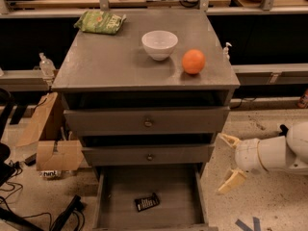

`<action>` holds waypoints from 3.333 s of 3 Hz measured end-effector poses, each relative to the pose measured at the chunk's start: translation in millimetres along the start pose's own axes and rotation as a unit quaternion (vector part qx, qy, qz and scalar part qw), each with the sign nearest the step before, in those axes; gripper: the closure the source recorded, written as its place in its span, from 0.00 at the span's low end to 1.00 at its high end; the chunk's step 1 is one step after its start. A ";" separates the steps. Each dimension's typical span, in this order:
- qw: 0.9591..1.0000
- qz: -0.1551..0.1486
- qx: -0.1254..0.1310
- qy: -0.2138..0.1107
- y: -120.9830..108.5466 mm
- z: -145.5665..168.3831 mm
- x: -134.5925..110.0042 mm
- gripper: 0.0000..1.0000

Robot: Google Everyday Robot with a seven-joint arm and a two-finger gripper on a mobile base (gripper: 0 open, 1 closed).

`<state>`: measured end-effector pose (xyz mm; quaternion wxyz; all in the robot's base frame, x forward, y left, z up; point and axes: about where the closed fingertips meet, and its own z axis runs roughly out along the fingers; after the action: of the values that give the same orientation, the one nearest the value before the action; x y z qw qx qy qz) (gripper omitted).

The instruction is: Pick rxbar chocolate from bottom drawer and place on counter

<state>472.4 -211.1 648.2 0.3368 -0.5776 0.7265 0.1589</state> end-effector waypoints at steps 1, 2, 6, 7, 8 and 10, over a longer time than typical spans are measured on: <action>0.999 0.006 -0.008 -0.031 4.5 45.4 31.4 0.00; 0.999 0.015 -0.031 -0.042 10.9 103.1 63.3 0.00; 0.994 0.003 -0.079 -0.071 10.4 220.9 98.2 0.00; 0.994 0.010 -0.079 -0.077 11.1 253.9 119.0 0.00; 0.995 0.031 -0.065 -0.062 10.8 279.3 147.1 0.00; 0.992 0.015 -0.101 -0.070 24.9 318.6 140.4 0.00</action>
Offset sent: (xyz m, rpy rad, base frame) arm 0.0276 0.0282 -0.1681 0.1028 0.0591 0.0500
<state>531.3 -109.3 319.5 0.3245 -0.5851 0.6900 0.2761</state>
